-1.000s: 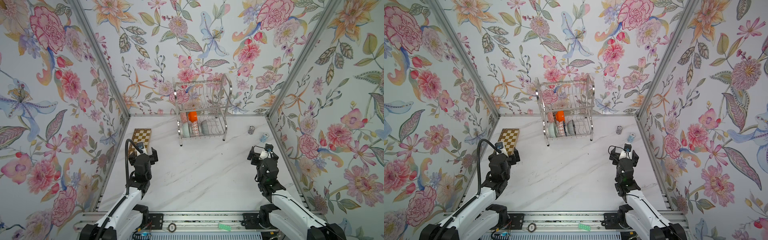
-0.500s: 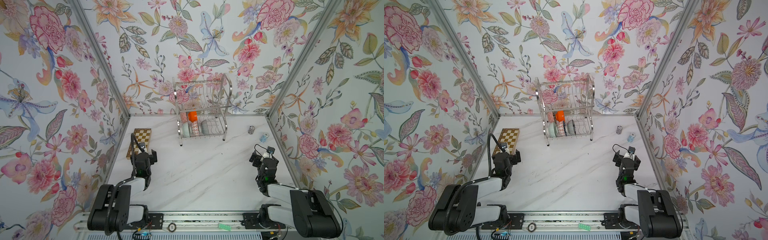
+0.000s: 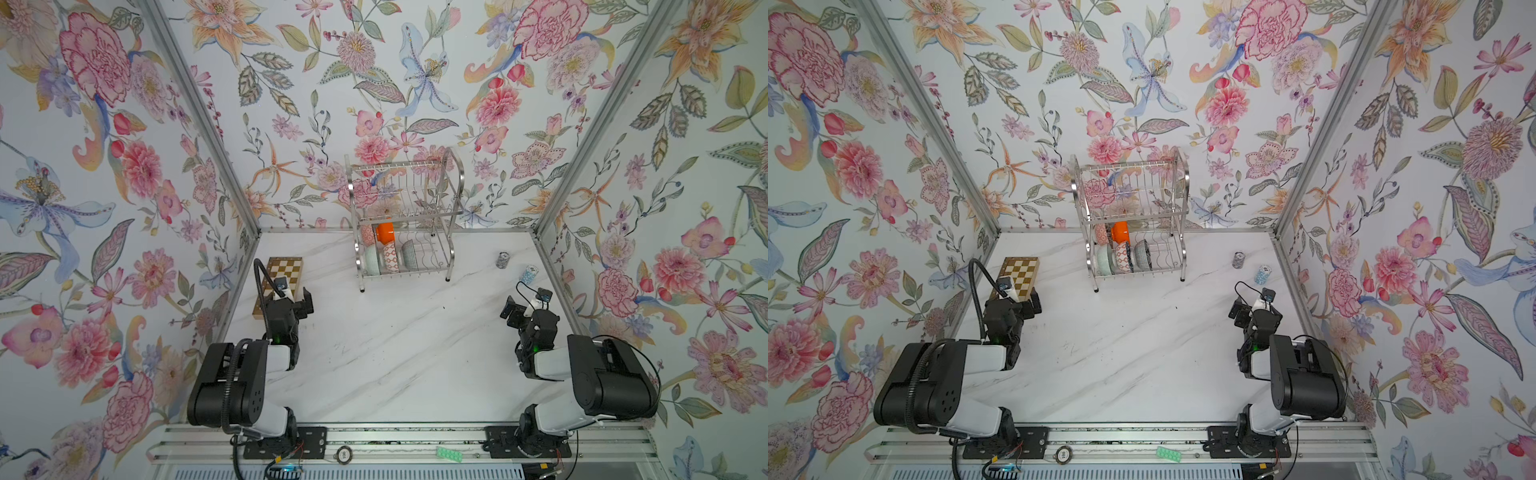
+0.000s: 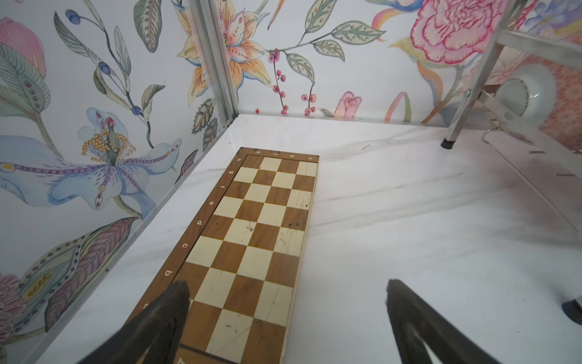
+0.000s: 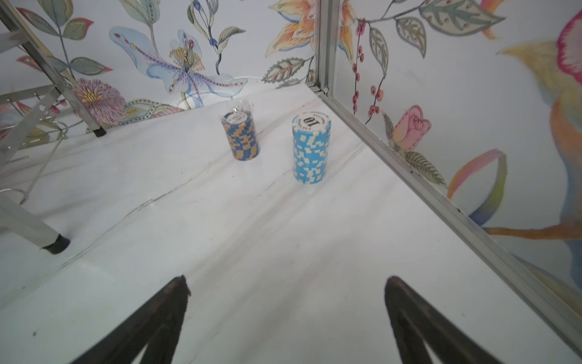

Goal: Load bowls into a dish rack
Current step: Reset both arms

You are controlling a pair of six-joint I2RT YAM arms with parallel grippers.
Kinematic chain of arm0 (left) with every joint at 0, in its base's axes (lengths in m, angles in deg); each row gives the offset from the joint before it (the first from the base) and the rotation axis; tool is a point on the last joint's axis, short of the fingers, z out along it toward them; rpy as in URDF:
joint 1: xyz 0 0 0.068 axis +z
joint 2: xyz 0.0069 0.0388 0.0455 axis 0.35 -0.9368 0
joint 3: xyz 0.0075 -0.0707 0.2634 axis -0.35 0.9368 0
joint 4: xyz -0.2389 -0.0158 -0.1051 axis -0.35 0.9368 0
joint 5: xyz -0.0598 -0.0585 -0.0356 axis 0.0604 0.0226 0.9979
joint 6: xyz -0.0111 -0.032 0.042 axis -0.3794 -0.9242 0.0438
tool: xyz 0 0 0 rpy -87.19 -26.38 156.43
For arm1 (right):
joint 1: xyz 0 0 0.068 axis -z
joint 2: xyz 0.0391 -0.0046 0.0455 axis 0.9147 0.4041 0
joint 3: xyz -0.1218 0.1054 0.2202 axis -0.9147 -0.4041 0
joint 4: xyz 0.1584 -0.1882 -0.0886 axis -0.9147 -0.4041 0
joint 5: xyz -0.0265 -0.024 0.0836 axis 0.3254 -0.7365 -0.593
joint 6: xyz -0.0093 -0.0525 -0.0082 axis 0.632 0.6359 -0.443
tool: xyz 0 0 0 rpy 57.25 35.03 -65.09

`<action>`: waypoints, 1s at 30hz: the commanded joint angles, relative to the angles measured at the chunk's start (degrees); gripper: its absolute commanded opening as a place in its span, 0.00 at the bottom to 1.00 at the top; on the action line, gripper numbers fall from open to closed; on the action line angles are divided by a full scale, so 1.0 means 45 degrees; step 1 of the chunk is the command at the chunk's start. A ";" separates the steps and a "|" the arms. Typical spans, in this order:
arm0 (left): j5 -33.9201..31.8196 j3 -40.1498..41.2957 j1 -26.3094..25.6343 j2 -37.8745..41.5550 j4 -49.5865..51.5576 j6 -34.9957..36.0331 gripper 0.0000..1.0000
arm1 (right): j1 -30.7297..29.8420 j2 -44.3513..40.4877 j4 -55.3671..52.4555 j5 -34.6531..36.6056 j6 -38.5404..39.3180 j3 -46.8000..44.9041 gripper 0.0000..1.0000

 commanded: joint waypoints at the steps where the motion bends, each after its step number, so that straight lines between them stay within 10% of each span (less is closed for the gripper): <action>1: 0.0300 0.0268 -0.0155 -0.0413 -0.1338 0.0348 0.99 | -0.0255 0.0089 0.0787 -0.0188 0.0270 0.0224 0.99; 30: -0.0596 0.0606 -0.0402 -0.0680 -0.2515 0.0417 0.99 | -0.0431 0.0063 0.0160 0.0544 0.0247 0.0532 0.99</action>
